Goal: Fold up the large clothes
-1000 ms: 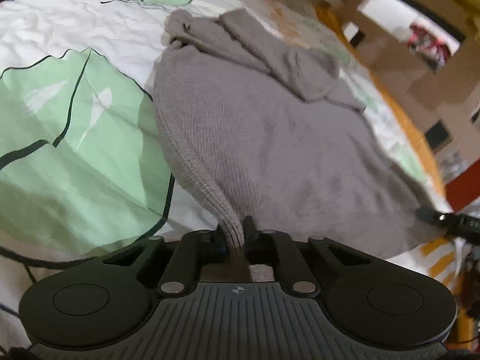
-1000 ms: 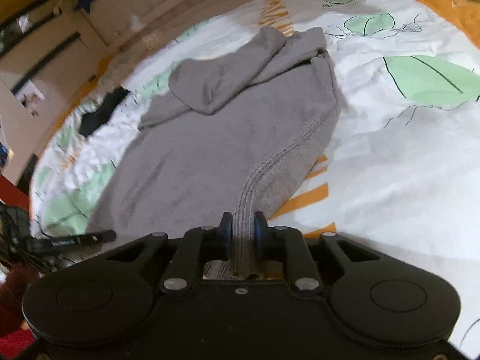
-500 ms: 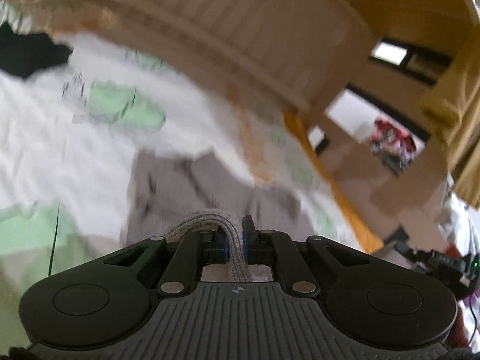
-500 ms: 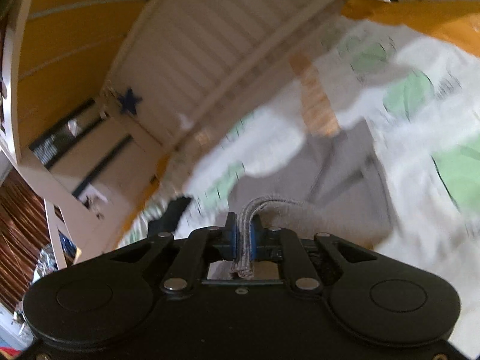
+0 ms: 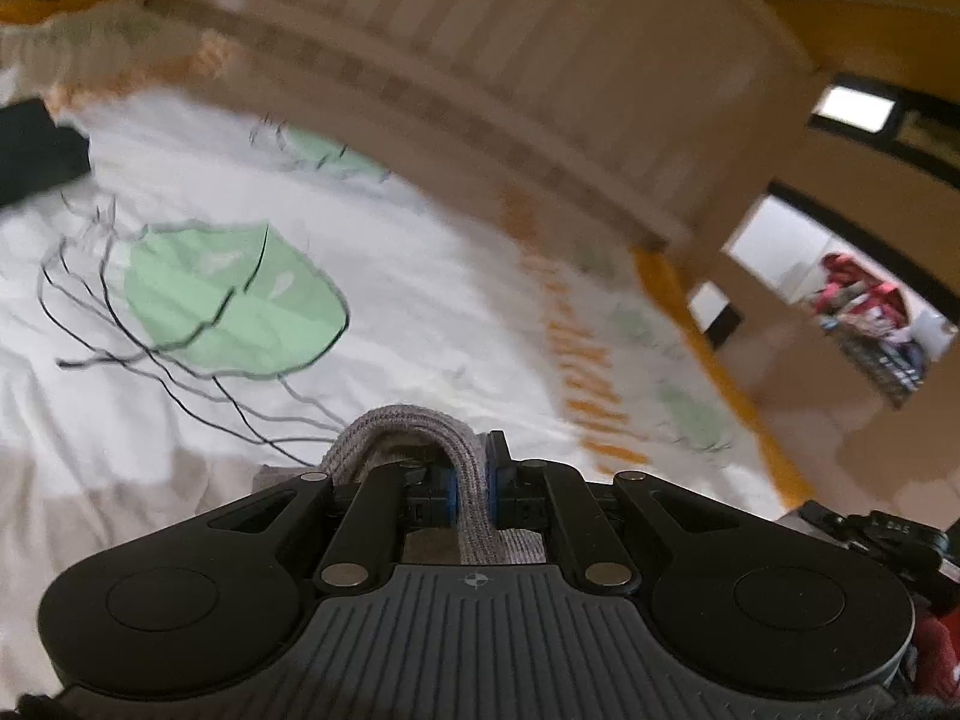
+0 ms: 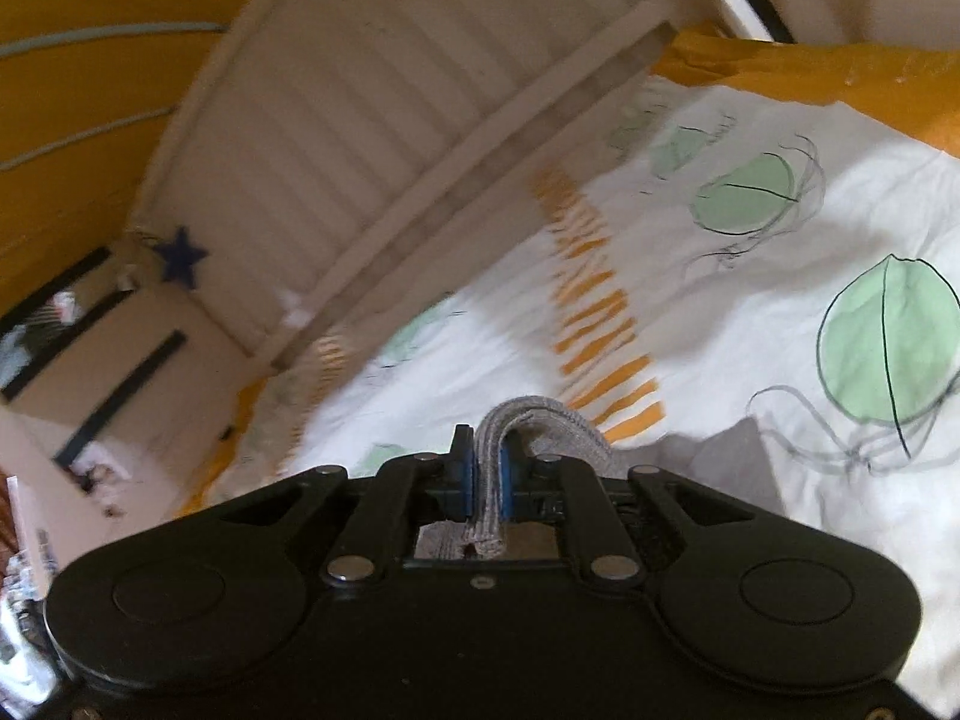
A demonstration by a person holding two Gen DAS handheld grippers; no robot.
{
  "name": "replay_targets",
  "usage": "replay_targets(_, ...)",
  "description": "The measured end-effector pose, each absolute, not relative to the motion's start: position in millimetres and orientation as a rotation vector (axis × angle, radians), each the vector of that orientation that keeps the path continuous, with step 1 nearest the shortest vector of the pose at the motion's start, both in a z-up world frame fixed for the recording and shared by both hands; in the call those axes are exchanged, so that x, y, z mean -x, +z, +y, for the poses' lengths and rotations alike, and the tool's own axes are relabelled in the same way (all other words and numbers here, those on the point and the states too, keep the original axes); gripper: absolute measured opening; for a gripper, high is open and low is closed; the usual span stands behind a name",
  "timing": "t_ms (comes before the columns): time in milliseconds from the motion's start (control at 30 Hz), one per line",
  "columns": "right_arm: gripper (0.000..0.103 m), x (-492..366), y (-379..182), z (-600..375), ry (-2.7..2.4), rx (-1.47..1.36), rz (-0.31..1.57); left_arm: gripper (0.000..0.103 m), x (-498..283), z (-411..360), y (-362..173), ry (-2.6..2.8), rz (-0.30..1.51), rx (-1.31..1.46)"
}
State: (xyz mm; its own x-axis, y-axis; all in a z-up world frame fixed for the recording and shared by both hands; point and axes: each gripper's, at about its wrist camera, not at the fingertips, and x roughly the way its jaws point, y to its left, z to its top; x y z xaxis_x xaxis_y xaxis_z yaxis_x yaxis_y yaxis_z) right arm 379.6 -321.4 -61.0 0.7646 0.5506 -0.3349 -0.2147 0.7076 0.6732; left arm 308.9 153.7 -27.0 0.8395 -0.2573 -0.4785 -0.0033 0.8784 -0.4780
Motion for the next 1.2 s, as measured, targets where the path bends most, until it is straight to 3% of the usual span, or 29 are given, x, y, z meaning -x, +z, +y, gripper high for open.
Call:
replay_targets(233, 0.018, -425.2, -104.5, -310.3, 0.358, -0.579, 0.678, 0.013, -350.8, 170.7, -78.2, -0.113, 0.693, 0.535)
replay_targets(367, 0.023, -435.9, -119.6, -308.8, 0.357, -0.566, 0.687, 0.031, -354.8, 183.4, -90.0, -0.142, 0.696, 0.630)
replay_targets(400, 0.035, -438.5, -121.8, -307.6, 0.359, -0.571, 0.686, 0.044, -354.6, 184.6, -89.5, -0.158, 0.690, 0.633)
replay_targets(433, 0.044, -438.5, -122.3, -307.5, 0.364, -0.576, 0.679, 0.065, -353.6, 184.8, -87.7, -0.171, 0.679, 0.630)
replay_targets(500, 0.082, -434.5, -119.0, -308.1, 0.368, -0.576, 0.631, 0.088, -348.9, 182.8, -78.6, -0.184, 0.626, 0.606)
replay_targets(533, 0.084, -434.9, -116.4, -308.4, 0.367, -0.574, 0.603, 0.092, -344.1, 181.2, -70.9, -0.170, 0.588, 0.573)
replay_targets(800, 0.084, -398.2, -76.8, -280.9, 0.377, -0.350, 0.532, 0.103, -324.7, 132.1, -31.1, -0.135, 0.597, 0.240)
replay_targets(1100, 0.084, -343.1, -106.5, -193.5, 0.426, 0.076, 0.625, 0.103, -286.0, 71.4, -97.9, -0.252, 0.822, -0.147)
replay_targets(1200, 0.085, -326.6, -129.0, -182.4, 0.386, 0.197, 0.661, 0.103, -262.0, 71.3, -104.7, -0.265, 0.796, -0.200)
